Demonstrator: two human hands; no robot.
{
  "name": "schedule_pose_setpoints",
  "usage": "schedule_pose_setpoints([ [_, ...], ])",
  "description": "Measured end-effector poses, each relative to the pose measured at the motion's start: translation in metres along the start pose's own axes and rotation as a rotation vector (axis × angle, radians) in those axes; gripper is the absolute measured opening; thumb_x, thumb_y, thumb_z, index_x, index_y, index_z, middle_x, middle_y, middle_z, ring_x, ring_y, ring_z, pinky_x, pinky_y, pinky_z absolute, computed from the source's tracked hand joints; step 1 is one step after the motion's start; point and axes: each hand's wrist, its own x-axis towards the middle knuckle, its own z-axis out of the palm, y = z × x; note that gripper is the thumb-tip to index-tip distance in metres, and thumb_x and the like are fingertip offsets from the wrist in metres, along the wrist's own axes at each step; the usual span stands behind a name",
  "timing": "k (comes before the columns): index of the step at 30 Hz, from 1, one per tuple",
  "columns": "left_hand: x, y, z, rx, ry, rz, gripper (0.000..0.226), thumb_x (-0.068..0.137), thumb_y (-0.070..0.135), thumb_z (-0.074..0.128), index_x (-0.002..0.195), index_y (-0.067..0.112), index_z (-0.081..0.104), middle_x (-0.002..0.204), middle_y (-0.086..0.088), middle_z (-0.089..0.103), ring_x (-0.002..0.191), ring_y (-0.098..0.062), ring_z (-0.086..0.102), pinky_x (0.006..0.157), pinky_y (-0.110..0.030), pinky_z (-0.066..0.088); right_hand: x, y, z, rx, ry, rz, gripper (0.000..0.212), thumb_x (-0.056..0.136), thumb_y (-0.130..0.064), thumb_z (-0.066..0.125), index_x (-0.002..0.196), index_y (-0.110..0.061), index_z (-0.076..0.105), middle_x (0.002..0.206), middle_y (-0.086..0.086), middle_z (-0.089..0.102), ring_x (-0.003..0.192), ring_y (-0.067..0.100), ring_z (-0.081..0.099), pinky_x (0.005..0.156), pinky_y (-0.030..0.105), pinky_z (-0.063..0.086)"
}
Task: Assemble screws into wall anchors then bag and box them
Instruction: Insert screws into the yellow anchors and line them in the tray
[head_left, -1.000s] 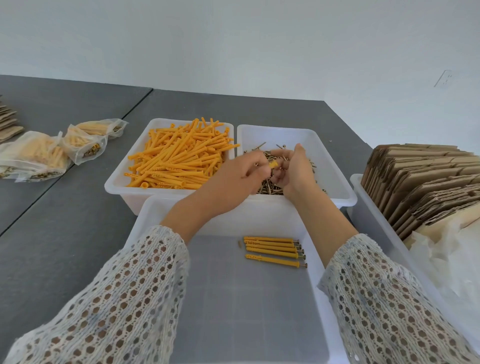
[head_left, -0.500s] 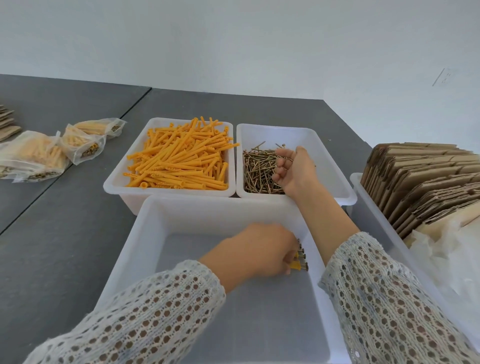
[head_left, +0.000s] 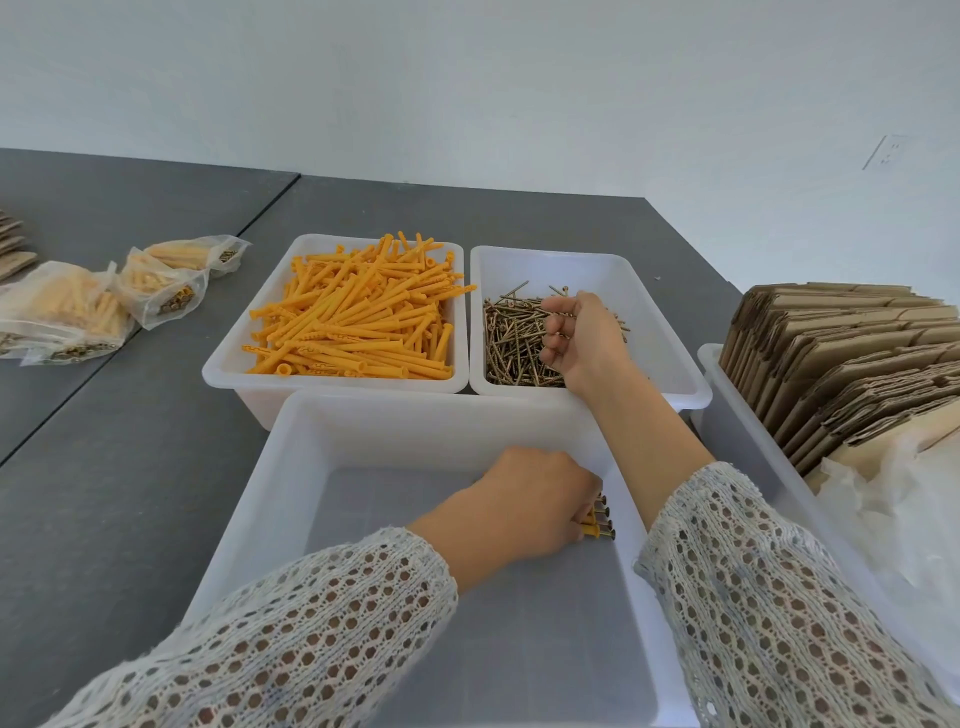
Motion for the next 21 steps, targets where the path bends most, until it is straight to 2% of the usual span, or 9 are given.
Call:
schedule_pose_setpoints([
  [9,-0.001,-0.004,0.001,-0.051,0.010,0.017,0.020,0.088,0.038,0.068,0.088,0.020,0.060,0.090,0.002,0.064,0.082,-0.021,0.060,0.062,-0.029,0.037,-0.001,0.000,0.002,-0.072,0.013,-0.017,0.032,0.099,-0.014,0.032,0.085,-0.011,0.061,0.052,-0.003,0.046,0.041,0.010,0.037,0.045,0.022,0.034],
  [13,-0.002,-0.005,-0.010,-0.066,0.058,0.004,0.020,0.093,0.038,0.060,0.089,0.018,0.056,0.090,0.001,0.064,0.082,-0.023,0.059,0.064,-0.031,0.041,-0.002,0.000,0.002,-0.086,0.012,-0.023,0.030,0.097,-0.012,0.033,0.084,-0.011,0.061,0.051,-0.003,0.046,0.041,0.010,0.038,0.045,0.021,0.034],
  [16,-0.001,-0.009,-0.023,-0.043,0.053,-0.038,0.007,0.101,0.018,0.045,0.095,0.017,0.047,0.092,-0.004,0.058,0.081,-0.026,0.055,0.061,-0.034,0.039,-0.002,0.000,0.002,-0.087,0.014,-0.020,0.029,0.096,-0.010,0.034,0.084,-0.011,0.060,0.052,-0.002,0.046,0.041,0.010,0.037,0.046,0.022,0.033],
  [17,-0.002,-0.009,-0.027,-0.013,0.033,-0.050,0.008,0.100,0.010,0.043,0.099,0.017,0.047,0.095,-0.005,0.057,0.082,-0.026,0.055,0.061,-0.033,0.037,-0.003,0.000,0.002,-0.086,0.014,-0.021,0.029,0.095,-0.009,0.034,0.084,-0.011,0.060,0.053,-0.002,0.046,0.042,0.010,0.037,0.046,0.022,0.033],
  [19,-0.006,-0.008,-0.036,0.039,0.033,-0.068,0.025,0.097,0.002,0.043,0.113,0.019,0.052,0.107,-0.003,0.058,0.090,-0.024,0.056,0.066,-0.033,0.037,-0.004,0.000,0.003,-0.093,0.013,-0.023,0.028,0.095,-0.008,0.034,0.083,-0.010,0.060,0.054,-0.001,0.046,0.042,0.011,0.037,0.045,0.021,0.033],
  [21,-0.011,-0.009,-0.052,0.095,0.200,-0.073,0.028,0.097,0.005,0.043,0.115,0.023,0.054,0.108,0.004,0.059,0.094,-0.021,0.057,0.067,-0.033,0.037,-0.005,-0.001,0.004,-0.115,0.017,-0.042,0.027,0.094,-0.007,0.036,0.082,-0.010,0.060,0.055,0.000,0.047,0.043,0.011,0.038,0.042,0.019,0.033],
])
